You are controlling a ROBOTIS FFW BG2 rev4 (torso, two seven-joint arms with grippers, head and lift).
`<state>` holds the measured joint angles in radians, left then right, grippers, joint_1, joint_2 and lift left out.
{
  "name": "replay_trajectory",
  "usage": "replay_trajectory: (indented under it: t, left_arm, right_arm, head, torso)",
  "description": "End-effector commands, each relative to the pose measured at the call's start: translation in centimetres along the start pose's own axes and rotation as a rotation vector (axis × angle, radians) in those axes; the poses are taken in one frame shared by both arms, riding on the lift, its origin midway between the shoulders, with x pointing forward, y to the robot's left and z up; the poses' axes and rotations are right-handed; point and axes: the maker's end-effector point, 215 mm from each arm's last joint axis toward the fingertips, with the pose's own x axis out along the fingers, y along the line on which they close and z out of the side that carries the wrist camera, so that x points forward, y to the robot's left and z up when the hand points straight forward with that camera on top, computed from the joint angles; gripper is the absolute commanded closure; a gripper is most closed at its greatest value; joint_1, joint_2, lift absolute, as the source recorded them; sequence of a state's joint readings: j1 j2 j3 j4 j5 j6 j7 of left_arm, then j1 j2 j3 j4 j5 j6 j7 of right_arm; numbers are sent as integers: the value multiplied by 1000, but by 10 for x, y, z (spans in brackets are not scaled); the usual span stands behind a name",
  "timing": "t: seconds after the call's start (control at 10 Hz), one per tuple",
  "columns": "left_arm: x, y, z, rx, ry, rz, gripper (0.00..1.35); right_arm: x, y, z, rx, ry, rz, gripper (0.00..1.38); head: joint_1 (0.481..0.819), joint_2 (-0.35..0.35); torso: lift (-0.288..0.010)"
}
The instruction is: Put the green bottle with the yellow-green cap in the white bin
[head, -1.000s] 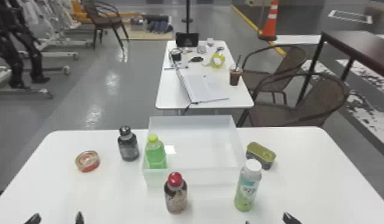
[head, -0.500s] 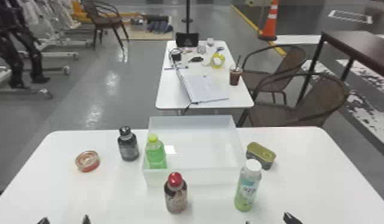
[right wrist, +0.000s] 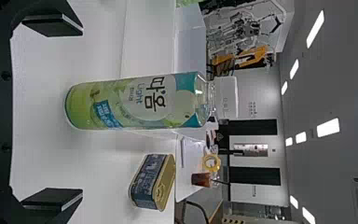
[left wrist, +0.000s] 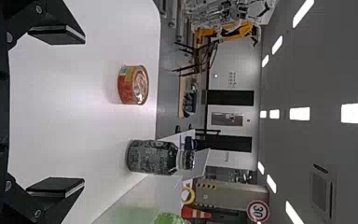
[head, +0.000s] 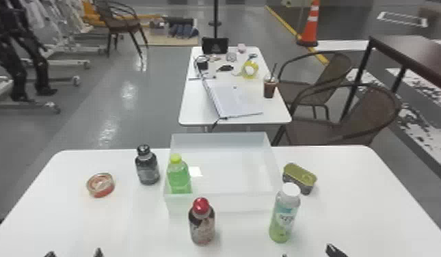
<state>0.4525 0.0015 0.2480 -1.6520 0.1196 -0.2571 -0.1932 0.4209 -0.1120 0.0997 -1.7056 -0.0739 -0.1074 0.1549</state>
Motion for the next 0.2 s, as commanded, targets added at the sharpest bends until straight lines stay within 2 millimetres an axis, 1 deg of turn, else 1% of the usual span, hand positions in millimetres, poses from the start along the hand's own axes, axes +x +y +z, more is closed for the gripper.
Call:
replay_trajectory:
  t: [0.0,0.1]
  left_arm:
    - [0,-1,-1,-5,3,0,213]
    - [-1,-1,-2,-6,4,1,214]
  right_arm:
    - [0,0,-1,2,2,0,82]
    - [0,0,-1,2,2,0,82]
  head:
    - [549,0]
    - [549,0]
  torso:
    - [-100]
    - [-100]
